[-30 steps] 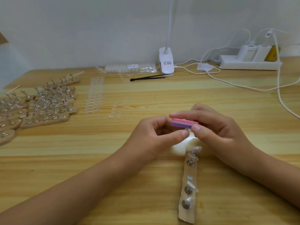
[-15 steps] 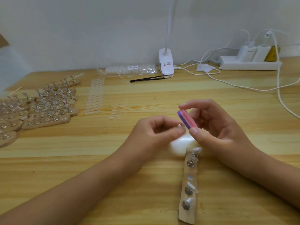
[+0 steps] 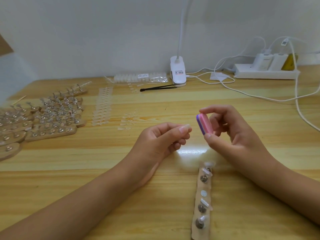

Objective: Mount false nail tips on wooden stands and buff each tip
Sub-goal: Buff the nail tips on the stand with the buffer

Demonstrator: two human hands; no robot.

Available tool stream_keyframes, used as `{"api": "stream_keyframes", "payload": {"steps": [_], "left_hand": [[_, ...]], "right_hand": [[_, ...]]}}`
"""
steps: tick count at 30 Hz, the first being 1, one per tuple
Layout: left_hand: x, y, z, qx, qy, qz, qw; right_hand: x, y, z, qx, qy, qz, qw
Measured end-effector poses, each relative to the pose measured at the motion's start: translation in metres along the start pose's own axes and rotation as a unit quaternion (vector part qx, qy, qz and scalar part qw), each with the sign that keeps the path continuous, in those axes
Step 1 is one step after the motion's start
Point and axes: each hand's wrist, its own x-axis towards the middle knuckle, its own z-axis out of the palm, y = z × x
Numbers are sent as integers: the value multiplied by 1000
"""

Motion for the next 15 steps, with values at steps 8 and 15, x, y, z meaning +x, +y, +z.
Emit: {"api": "stream_keyframes", "payload": {"steps": [8, 15], "left_hand": [[-1, -1, -2, 16, -17, 1, 1000], [0, -4, -2, 44, -7, 2, 999]], "right_hand": [[3, 3, 1, -71, -49, 46, 995], [-5, -8, -2, 2, -41, -59, 997]]}}
